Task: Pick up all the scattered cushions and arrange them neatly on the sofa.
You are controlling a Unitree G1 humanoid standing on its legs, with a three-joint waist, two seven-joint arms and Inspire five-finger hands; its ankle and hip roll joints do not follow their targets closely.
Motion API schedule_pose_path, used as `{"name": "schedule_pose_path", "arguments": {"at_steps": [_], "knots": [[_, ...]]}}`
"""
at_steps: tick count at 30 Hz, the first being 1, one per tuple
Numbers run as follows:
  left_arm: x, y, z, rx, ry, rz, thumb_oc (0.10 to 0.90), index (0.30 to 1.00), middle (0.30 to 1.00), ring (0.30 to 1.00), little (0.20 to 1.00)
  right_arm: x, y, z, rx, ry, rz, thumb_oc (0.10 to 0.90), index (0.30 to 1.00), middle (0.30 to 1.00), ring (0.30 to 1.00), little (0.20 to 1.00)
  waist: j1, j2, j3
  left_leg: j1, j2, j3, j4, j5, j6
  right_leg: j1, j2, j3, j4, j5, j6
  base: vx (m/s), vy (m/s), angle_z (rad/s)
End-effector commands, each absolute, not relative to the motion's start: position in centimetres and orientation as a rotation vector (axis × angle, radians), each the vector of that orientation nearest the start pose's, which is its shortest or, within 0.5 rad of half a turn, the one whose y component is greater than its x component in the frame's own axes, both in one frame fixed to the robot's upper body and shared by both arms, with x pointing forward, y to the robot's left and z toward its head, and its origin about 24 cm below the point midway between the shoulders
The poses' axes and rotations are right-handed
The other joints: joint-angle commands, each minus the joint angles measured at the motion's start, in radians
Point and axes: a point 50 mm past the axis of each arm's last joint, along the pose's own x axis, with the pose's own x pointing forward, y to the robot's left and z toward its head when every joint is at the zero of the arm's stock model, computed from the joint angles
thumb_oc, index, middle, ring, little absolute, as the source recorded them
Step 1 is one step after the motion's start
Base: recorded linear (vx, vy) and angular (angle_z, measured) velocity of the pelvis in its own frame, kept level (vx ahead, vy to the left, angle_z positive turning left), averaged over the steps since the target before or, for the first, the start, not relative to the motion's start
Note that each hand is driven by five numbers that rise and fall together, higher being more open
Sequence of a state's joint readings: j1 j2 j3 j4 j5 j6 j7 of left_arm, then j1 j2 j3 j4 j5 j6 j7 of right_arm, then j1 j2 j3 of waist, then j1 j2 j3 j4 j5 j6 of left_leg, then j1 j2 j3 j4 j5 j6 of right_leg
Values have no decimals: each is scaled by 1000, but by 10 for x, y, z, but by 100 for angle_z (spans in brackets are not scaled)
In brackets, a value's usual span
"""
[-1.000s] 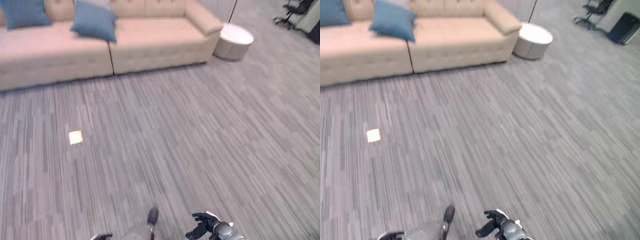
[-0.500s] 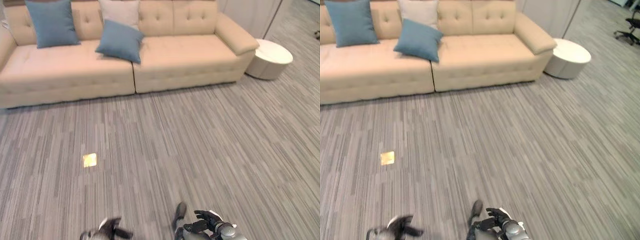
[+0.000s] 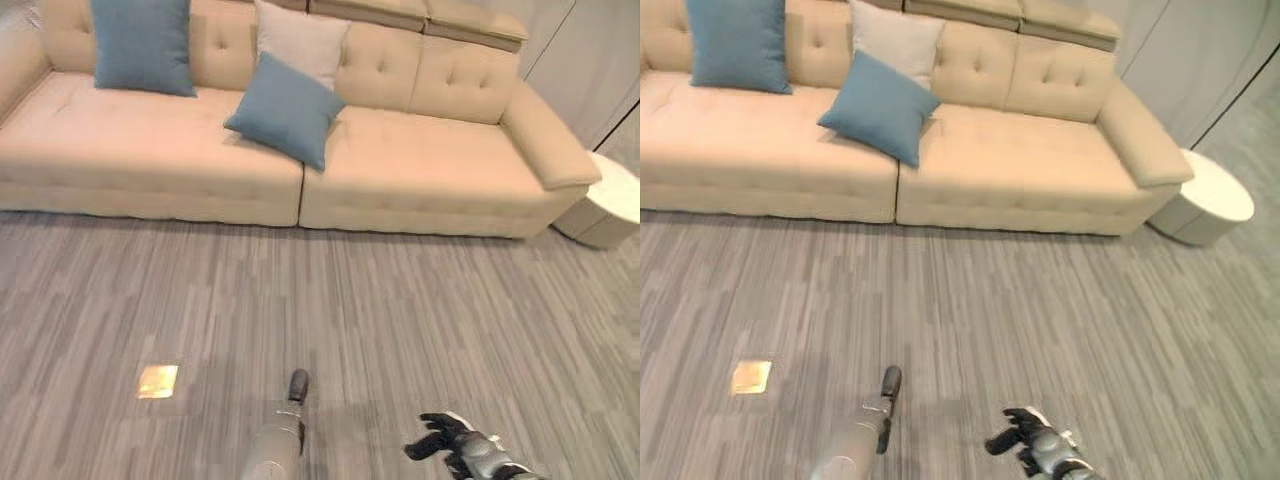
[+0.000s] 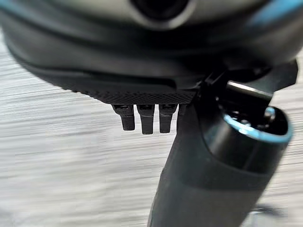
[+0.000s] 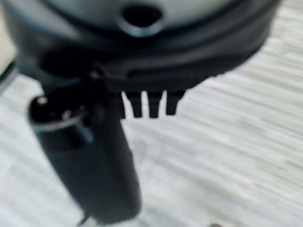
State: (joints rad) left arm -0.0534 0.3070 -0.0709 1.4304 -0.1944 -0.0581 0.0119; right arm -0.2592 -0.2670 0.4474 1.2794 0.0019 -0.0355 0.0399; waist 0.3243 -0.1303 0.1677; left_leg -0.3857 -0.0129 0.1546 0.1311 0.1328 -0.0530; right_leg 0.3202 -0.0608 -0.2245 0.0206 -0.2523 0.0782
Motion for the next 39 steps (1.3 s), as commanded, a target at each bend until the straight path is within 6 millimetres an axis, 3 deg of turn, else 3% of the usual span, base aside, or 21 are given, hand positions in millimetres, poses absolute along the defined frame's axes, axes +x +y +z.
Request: {"name": "schedule_pose_path", "arguments": {"at_steps": [1, 2, 3, 4, 6, 10, 11, 13, 14, 15, 18, 23, 26, 29, 31, 32, 33, 34, 35, 36, 39], "knots": [[65, 273, -157, 206, 1306, 299, 800, 900, 900, 900, 900, 171, -200, -142, -610, 1025, 351, 800, 900, 900, 900, 900, 63, 1, -48, 62, -38, -31, -182, 57, 80, -40, 51, -101, 139, 213, 68, 618, 266, -48], [66, 274, -157, 213, 1310, 298, 800, 900, 900, 900, 900, 168, -197, -144, -612, 1038, 371, 800, 900, 900, 900, 900, 53, -6, -55, 94, -53, -32, -153, 32, 106, -78, -14, -125, 303, 337, 124, 419, 210, -26], [66, 274, -157, 213, 1310, 298, 800, 900, 900, 900, 900, 168, -197, -144, -612, 1038, 371, 800, 900, 900, 900, 900, 53, -6, -55, 93, -53, -32, -152, 31, 106, -78, -13, -125, 303, 337, 124, 614, 436, 5], [72, 275, -155, 240, 1306, 284, 800, 900, 900, 900, 900, 164, -194, -146, -610, 1048, 393, 800, 900, 900, 900, 900, 20, 29, -61, 209, -57, -58, -158, -16, 144, -140, -130, -192, 623, 454, 151, 600, 454, 62], [81, 275, -154, 279, 1291, 252, 800, 900, 900, 900, 900, 160, -187, -148, -626, 1044, 430, 800, 900, 900, 900, 900, -31, 71, -66, 337, -54, -118, -198, -62, 157, -240, -211, -248, 822, 402, 109, 685, 402, 83], [102, 271, -150, 340, 1240, 202, 800, 900, 900, 900, 900, 161, -182, -148, -632, 1026, 438, 800, 900, 900, 900, 900, -71, 85, -55, 421, -50, -175, -218, -117, 129, -295, -239, -362, 615, 279, 74, 372, 5, 113], [114, 267, -148, 367, 1205, 173, 800, 900, 900, 900, 900, 164, -183, -146, -655, 1011, 444, 800, 900, 900, 900, 900, -75, 74, -43, 443, -56, -195, -218, -133, 107, -329, -216, -370, 389, 273, 69, 312, -188, 117], [127, 263, -146, 404, 1170, 146, 800, 900, 900, 900, 900, 171, -186, -143, -705, 990, 448, 800, 900, 900, 900, 900, -85, 55, -39, 473, -60, -241, -218, -170, 81, -369, -176, -294, 64, 315, 81, 359, -211, 79], [127, 263, -146, 404, 1170, 146, 800, 900, 900, 900, 900, 171, -186, -143, -706, 990, 448, 800, 900, 900, 900, 900, -84, 57, -37, 476, -58, -240, -218, -172, 80, -363, -171, -295, 56, 319, 80, 471, -157, 36], [133, 258, -145, 426, 1153, 123, 800, 900, 900, 900, 900, 176, -191, -140, -769, 983, 457, 800, 900, 900, 900, 900, -100, 54, -31, 519, -58, -291, -218, -205, 73, -427, -173, -176, -87, 396, 111, 491, -124, 42], [125, 263, -146, 407, 1178, 174, 800, 900, 900, 900, 900, 180, -193, -138, -806, 977, 465, 800, 900, 900, 900, 900, -119, 65, -27, 570, -40, -320, -214, -236, 65, -535, -211, -156, -108, 454, 141, 472, -94, 64], [103, 271, -150, 441, 1244, 213, 800, 900, 900, 900, 900, 177, -188, -140, -808, 968, 452, 800, 900, 900, 900, 900, -127, 46, -41, 621, -34, -341, -210, -296, 50, -469, -222, -219, -108, 499, 145, 384, -154, 54], [85, 270, -154, 443, 1291, 235, 800, 900, 900, 900, 900, 185, -195, -135, -774, 928, 363, 800, 900, 900, 900, 900, -160, 49, -87, 663, 35, -368, -162, -338, 13, -457, -168, -179, -25, 451, 117, 460, -278, 42], [77, 269, -156, 414, 1304, 259, 800, 900, 900, 900, 900, 202, -197, -124, -790, 846, 329, 800, 900, 900, 900, 900, -156, 64, -98, 607, 101, -327, 49, -238, -64, -406, -95, -189, -21, 380, 69, 300, -268, 12], [90, 264, -155, 371, 1255, 289, 800, 900, 900, 900, 900, 218, -194, -113, -841, 750, 320, 800, 900, 900, 900, 900, -134, 38, -55, 430, 97, -307, 348, -144, -86, -347, -81, -181, -51, 346, 31, 180, -325, -19], [107, 283, -144, 415, 1217, 288, 800, 900, 900, 900, 900, 286, -306, -23, -1023, 699, 60, 800, 900, 900, 900, 900, -102, 3, -50, 352, 83, -300, 466, -128, -80, -303, -86, -217, -73, 332, 19, 116, -239, -41], [109, 282, -144, 412, 1212, 286, 800, 900, 900, 900, 900, 287, -308, -21, -1025, 696, 56, 800, 900, 900, 900, 900, -105, 6, -44, 346, 80, -305, 473, -128, -79, -303, -89, -221, -72, 333, 20, 91, -251, -17], [124, 266, -145, 345, 1122, 290, 800, 900, 900, 900, 900, 246, -259, -73, -955, 649, 132, 800, 900, 900, 900, 900, -124, 3, -11, 278, 106, -221, 573, -117, -61, -285, -78, -225, -88, 321, 5, 28, -212, 17], [132, 267, -141, 331, 1079, 345, 800, 900, 900, 900, 900, 232, -242, -87, -912, 654, 132, 800, 900, 900, 900, 900, -137, -2, 5, 241, 149, -139, 611, -134, -49, -274, -67, -220, -96, 310, -6, 140, -224, 37], [131, 249, -146, 297, 1056, 379, 800, 900, 900, 900, 900, 211, -228, -103, -913, 667, 103, 800, 900, 900, 900, 900, -147, 11, 20, 203, 148, -61, 537, -217, -20, -252, -53, -210, -107, 291, -7, 132, -102, 45], [134, 244, -146, 306, 1031, 380, 800, 900, 900, 900, 900, 204, -229, -108, -917, 689, 95, 800, 900, 900, 900, 900, -141, 17, 18, 192, 92, -62, 452, -259, 2, -247, -56, -206, -108, 287, 2, 159, 102, -6]]}}
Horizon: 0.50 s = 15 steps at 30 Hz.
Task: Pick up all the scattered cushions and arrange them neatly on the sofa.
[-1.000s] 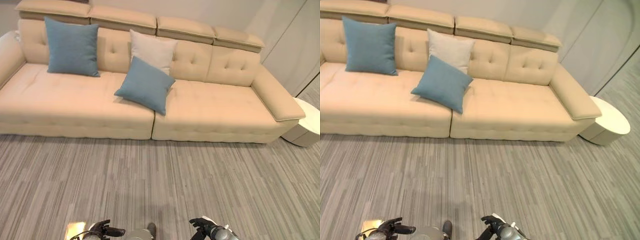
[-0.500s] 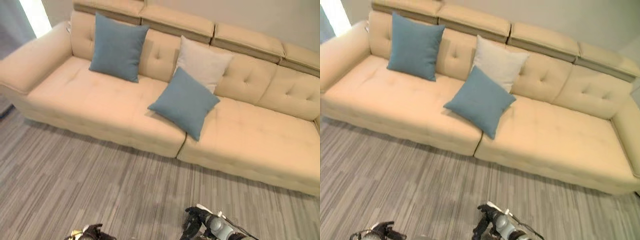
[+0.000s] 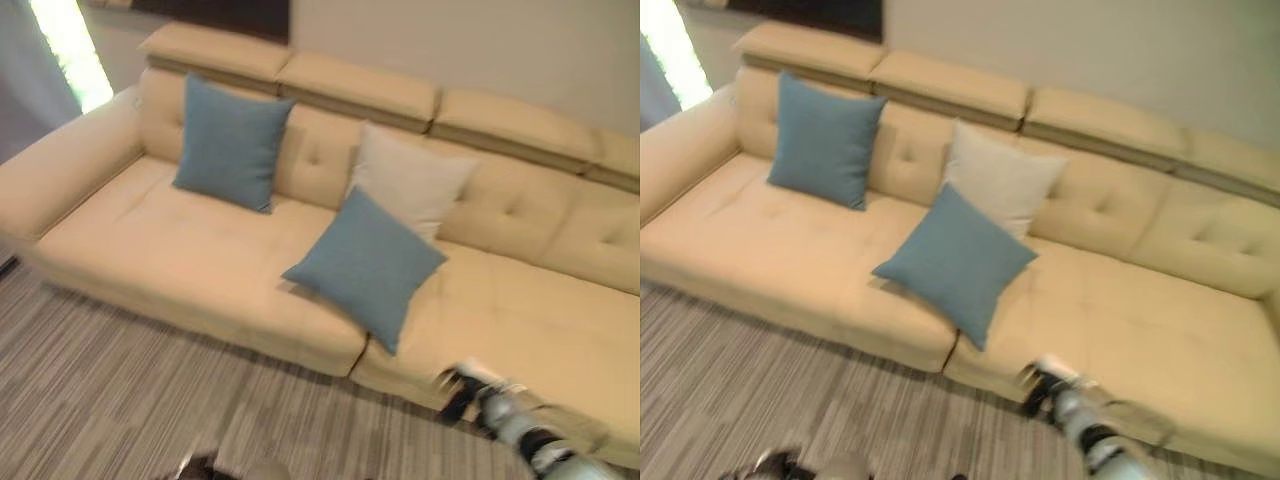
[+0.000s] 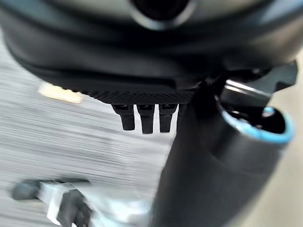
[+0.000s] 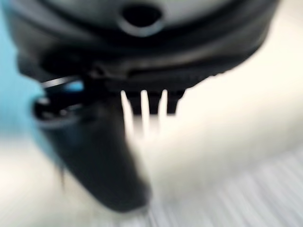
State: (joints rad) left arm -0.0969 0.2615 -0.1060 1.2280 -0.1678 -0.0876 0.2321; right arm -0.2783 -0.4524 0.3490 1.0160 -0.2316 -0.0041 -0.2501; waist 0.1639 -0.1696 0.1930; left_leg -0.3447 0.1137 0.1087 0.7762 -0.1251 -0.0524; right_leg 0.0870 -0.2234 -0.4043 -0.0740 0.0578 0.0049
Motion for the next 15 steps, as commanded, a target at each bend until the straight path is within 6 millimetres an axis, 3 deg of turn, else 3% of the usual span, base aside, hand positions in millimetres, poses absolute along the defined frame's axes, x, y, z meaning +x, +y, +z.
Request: {"name": "schedule_pose_path", "arguments": {"at_steps": [1, 2, 3, 5, 6, 10, 13, 15], "knots": [[136, 234, -146, 346, 1012, 353, 800, 900, 900, 900, 900, 198, -233, -112, -896, 719, 48, 800, 900, 900, 900, 900, 26, 71, -18, 152, -88, -43, -444, 0, 18, -7, 112, -26, -13, -40, 92, 236, 219, -38], [138, 233, -146, 373, 1000, 350, 800, 900, 900, 900, 900, 193, -235, -115, -868, 745, 16, 800, 900, 900, 900, 900, 26, 83, -23, 165, -80, -66, -620, 88, 4, 3, 125, -28, -13, -57, 99, 327, 284, -33], [141, 232, -144, 392, 985, 340, 800, 900, 900, 900, 900, 189, -236, -119, -831, 770, -6, 800, 900, 900, 900, 900, 34, 90, -23, 121, -61, -82, -723, 149, -10, 25, 137, -32, -13, -82, 96, 244, 192, -18], [142, 235, -144, 434, 990, 319, 800, 900, 900, 900, 900, 184, -241, -121, -797, 802, -56, 800, 900, 900, 900, 900, 56, 100, -23, 114, -53, -124, -855, 213, -23, 57, 158, -18, -13, -100, 93, 304, 249, 22], [136, 236, -146, 460, 1006, 336, 800, 900, 900, 900, 900, 181, -238, -122, -798, 785, -70, 800, 900, 900, 900, 900, 51, 115, -39, 142, -51, -137, -863, 240, -24, 59, 167, -24, -13, -104, 96, 232, 223, -6], [128, 239, -147, 498, 1012, 345, 800, 900, 900, 900, 900, 181, -233, -123, -781, 782, -77, 800, 900, 900, 900, 900, 46, 95, -75, 201, -89, -162, -835, 217, 8, 72, 125, 1, 46, -115, 112, 264, 259, -43], [134, 250, -140, 512, 947, 370, 800, 900, 900, 900, 900, 182, -227, -123, -678, 776, -148, 800, 900, 900, 900, 900, 20, 106, -78, 287, -103, -121, -829, 161, 51, 0, 15, -2, 315, -73, 146, 228, 287, -35], [139, 250, -137, 511, 914, 370, 800, 900, 900, 900, 900, 184, -224, -122, -656, 757, -160, 800, 900, 900, 900, 900, 14, 111, -74, 311, -106, -111, -839, 154, 59, -30, -10, -2, 380, -50, 151, 136, 151, -12]]}}
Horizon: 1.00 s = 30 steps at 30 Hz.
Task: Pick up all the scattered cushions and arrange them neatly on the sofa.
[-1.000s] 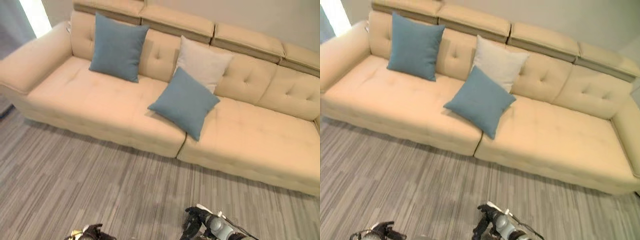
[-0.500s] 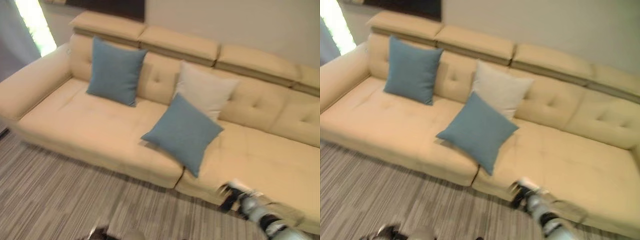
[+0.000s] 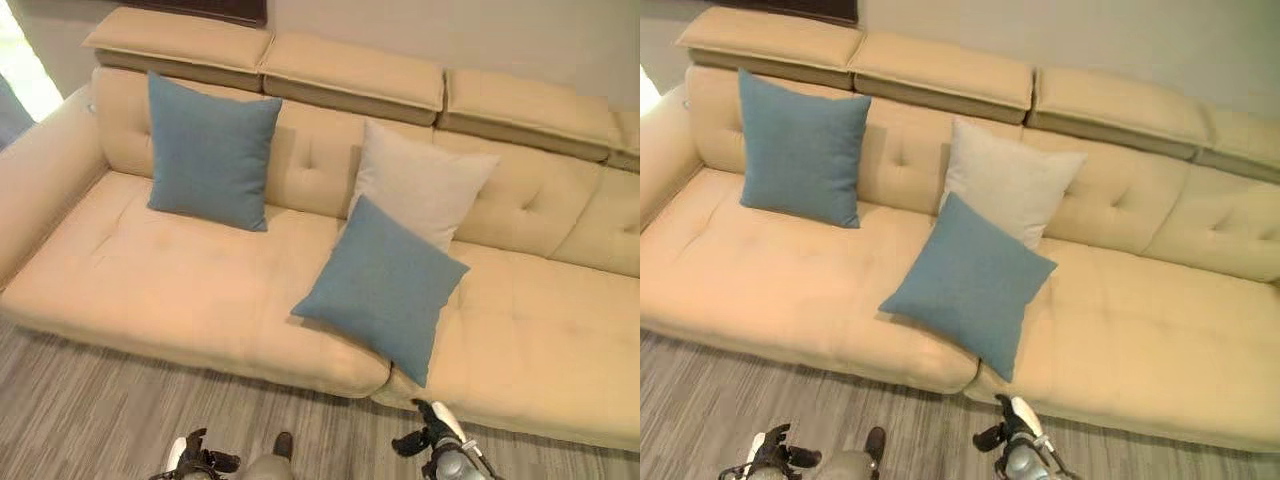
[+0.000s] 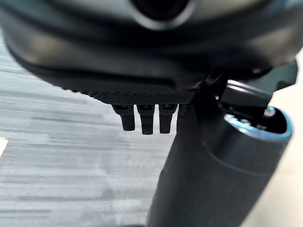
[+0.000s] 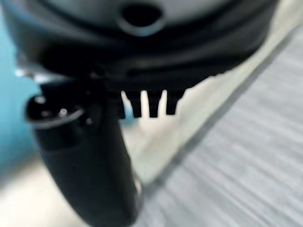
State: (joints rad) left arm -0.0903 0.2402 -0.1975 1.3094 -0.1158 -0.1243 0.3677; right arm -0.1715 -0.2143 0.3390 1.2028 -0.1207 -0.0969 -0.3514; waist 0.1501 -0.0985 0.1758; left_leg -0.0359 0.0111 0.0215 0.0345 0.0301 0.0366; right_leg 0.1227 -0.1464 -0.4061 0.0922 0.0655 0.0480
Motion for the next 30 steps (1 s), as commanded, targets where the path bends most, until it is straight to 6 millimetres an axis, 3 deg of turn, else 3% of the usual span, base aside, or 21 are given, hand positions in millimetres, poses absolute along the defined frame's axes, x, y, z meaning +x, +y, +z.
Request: {"name": "schedule_pose_path", "arguments": {"at_steps": [1, 3, 5, 6, 7, 9, 13, 15, 16, 17, 22, 27, 30], "knots": [[151, 249, -131, 521, 848, 349, 800, 900, 900, 900, 900, 187, -222, -118, -598, 719, -196, 800, 900, 900, 900, 900, 7, 49, -57, 38, -5, -18, -120, -16, -29, -104, -113, -13, 192, -28, 106, 153, 75, -29], [166, 248, -122, 504, 759, 343, 800, 900, 900, 900, 900, 190, -228, -111, -555, 668, -254, 800, 900, 900, 900, 900, -14, 60, -58, 50, -7, -14, -122, -33, -33, -126, -109, -3, 98, -23, 106, 147, 27, -17], [181, 248, -111, 497, 674, 337, 800, 900, 900, 900, 900, 192, -238, -106, -532, 653, -308, 800, 900, 900, 900, 900, -30, 65, -55, 65, -6, -6, -122, -44, -39, -165, -115, 2, -6, 23, 127, 103, -49, -6], [181, 248, -111, 498, 674, 337, 800, 900, 900, 900, 900, 192, -238, -106, -532, 653, -309, 800, 900, 900, 900, 900, -28, 66, -54, 67, -4, -4, -122, -46, -40, -162, -111, 3, -12, 26, 127, 128, -65, -6], [193, 252, -98, 472, 585, 359, 800, 900, 900, 900, 900, 219, -232, -72, -520, 443, -308, 800, 900, 900, 900, 900, -48, 71, -47, 84, 1, 0, -122, -54, -45, -179, -108, 34, -55, 59, 141, 115, -67, 2], [195, 254, -88, 453, 515, 360, 800, 900, 900, 900, 900, 205, -245, -62, -557, 388, -326, 800, 900, 900, 900, 900, -66, 58, -56, 89, -5, 3, -122, -70, -47, -158, -96, 67, -101, 62, 146, 142, -99, 1], [201, 262, -72, 463, 431, 343, 800, 900, 900, 900, 900, 197, -267, -60, -579, 413, -386, 800, 900, 900, 900, 900, -66, 55, -79, 104, 3, 0, -122, -85, -55, -126, -74, 75, -128, 58, 141, 159, -122, -1], [208, 266, -57, 457, 368, 333, 800, 900, 900, 900, 900, 212, -273, -32, -581, 289, -406, 800, 900, 900, 900, 900, -71, 54, -96, 106, 23, -2, -122, -89, -71, -101, -50, 64, -149, 40, 131, 163, -162, 5], [208, 266, -57, 457, 370, 332, 800, 900, 900, 900, 900, 211, -273, -32, -582, 292, -405, 800, 900, 900, 900, 900, -72, 55, -97, 106, 24, -3, -122, -89, -72, -100, -49, 63, -150, 40, 130, 166, -195, -11], [213, 266, -49, 436, 328, 336, 800, 900, 900, 900, 900, 213, -279, -15, -585, 217, -433, 800, 900, 900, 900, 900, -83, 58, -102, 103, 43, -3, -122, -86, -89, -93, -29, 59, -159, 22, 121, 151, -189, -4], [233, 267, -27, 439, 232, 322, 800, 900, 900, 900, 900, 224, -284, 3, -535, 143, -474, 800, 900, 900, 900, 900, -107, 70, -102, 84, 80, -12, -122, -76, -124, -95, 11, 53, -176, -11, 98, 122, -165, 3], [283, 260, 25, 442, 35, 303, 800, 900, 900, 900, 900, 253, -286, 22, -403, 80, -499, 800, 900, 900, 900, 900, -132, 93, -67, 2, 112, -16, -122, -34, -161, -159, 42, 54, -179, -27, 84, 1, -111, 9], [297, 254, 41, 470, -27, 283, 800, 900, 900, 900, 900, 263, -288, 23, -379, 87, -514, 800, 900, 900, 900, 900, -136, 101, -58, -42, 116, -20, -122, -18, -167, -197, 46, 50, -179, -26, 84, -41, -32, 0]]}}
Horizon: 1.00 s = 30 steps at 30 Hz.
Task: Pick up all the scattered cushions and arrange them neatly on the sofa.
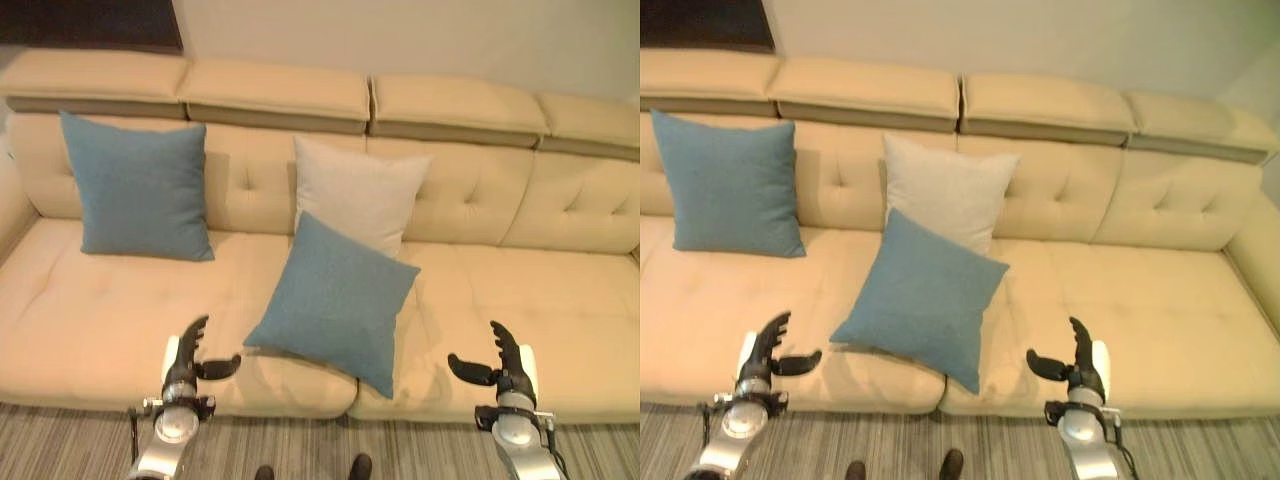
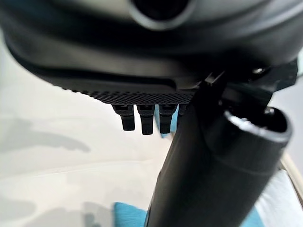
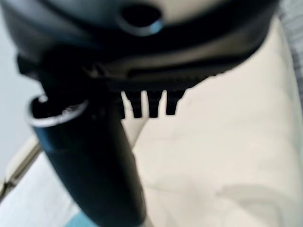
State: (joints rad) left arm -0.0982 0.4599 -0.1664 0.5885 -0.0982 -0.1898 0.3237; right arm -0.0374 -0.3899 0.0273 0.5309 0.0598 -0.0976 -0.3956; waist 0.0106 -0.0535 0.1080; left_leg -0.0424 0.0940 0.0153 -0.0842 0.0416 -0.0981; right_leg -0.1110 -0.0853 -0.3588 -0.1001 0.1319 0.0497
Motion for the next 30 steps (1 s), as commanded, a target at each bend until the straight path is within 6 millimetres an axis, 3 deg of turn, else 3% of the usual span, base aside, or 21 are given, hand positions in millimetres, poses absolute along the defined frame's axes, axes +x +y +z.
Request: {"name": "schedule_pose_path", "arguments": {"at_steps": [1, 3, 6, 9, 15, 17, 19, 20, 24, 26, 30], "knots": [[305, 251, 52, 506, -69, 271, 800, 900, 900, 900, 900, 269, -288, 23, -360, 88, -523, 800, 900, 900, 900, 900, 1, 61, 18, -62, 35, -14, -3, -20, -36, 13, -14, 1, 13, -89, 83, -55, -15, 4], [327, 241, 83, 551, -180, 257, 800, 900, 900, 900, 900, 288, -286, 31, -294, 71, -539, 800, 900, 900, 900, 900, -2, 73, 30, -141, 35, -17, -3, -2, -41, -65, -14, -2, 13, -74, 86, -111, -15, 8], [340, 234, 100, 552, -232, 257, 800, 900, 900, 900, 900, 304, -284, 41, -236, 48, -542, 800, 900, 900, 900, 900, 1, 79, 34, -186, 33, -13, -3, 3, -43, -113, -14, 4, 13, -62, 91, -32, 1, 4], [365, 238, 154, 576, -367, 333, 800, 900, 900, 900, 900, 337, -278, 75, -96, -36, -564, 800, 900, 900, 900, 900, 2, 87, 42, -274, 24, -2, -3, 18, -48, -207, -21, 19, 13, -33, 110, -21, 30, -4], [386, 239, 243, 575, -562, 438, 800, 900, 900, 900, 900, 375, -251, 137, 99, -219, -548, 800, 900, 900, 900, 900, -3, 104, 76, -359, 10, 18, -3, 37, -54, -297, -31, 42, 13, -5, 125, -18, 52, -12], [389, 230, 267, 561, -624, 441, 800, 900, 900, 900, 900, 383, -239, 151, 184, -257, -533, 800, 900, 900, 900, 900, -4, 110, 87, -382, 6, 25, -3, 40, -54, -321, -38, 44, 13, 3, 132, -20, 60, -6], [390, 228, 275, 538, -638, 445, 800, 900, 900, 900, 900, 386, -233, 156, 216, -267, -520, 800, 900, 900, 900, 900, -5, 113, 91, -393, 5, 29, -3, 41, -55, -332, -41, 45, 13, 7, 135, -7, 48, -7], [393, 224, 289, 426, -642, 413, 800, 900, 900, 900, 900, 395, -216, 159, 168, -230, -434, 800, 900, 900, 900, 900, -5, 118, 100, -408, 2, 33, -3, 46, -56, -348, -43, 48, 13, 12, 138, -7, 50, -6], [410, 214, 288, 323, -497, 263, 800, 900, 900, 900, 900, 412, -202, 161, 41, -83, -273, 800, 900, 900, 900, 900, -5, 130, 124, -428, -6, 42, -3, 61, -57, -372, -52, 44, 13, 25, 144, -4, 51, 0], [418, 199, 275, 302, -427, 204, 800, 900, 900, 900, 900, 416, -187, 156, 29, -30, -202, 800, 900, 900, 900, 900, -2, 132, 129, -438, -9, 46, -3, 66, -59, -380, -57, 42, 13, 28, 146, 20, 43, 1], [427, 176, 252, 177, -295, 91, 800, 900, 900, 900, 900, 424, -167, 168, 66, -15, -132, 800, 900, 900, 900, 900, -2, 135, 133, -454, -14, 47, -3, 70, -62, -397, -60, 45, 13, 31, 148, 20, 25, 0]]}}
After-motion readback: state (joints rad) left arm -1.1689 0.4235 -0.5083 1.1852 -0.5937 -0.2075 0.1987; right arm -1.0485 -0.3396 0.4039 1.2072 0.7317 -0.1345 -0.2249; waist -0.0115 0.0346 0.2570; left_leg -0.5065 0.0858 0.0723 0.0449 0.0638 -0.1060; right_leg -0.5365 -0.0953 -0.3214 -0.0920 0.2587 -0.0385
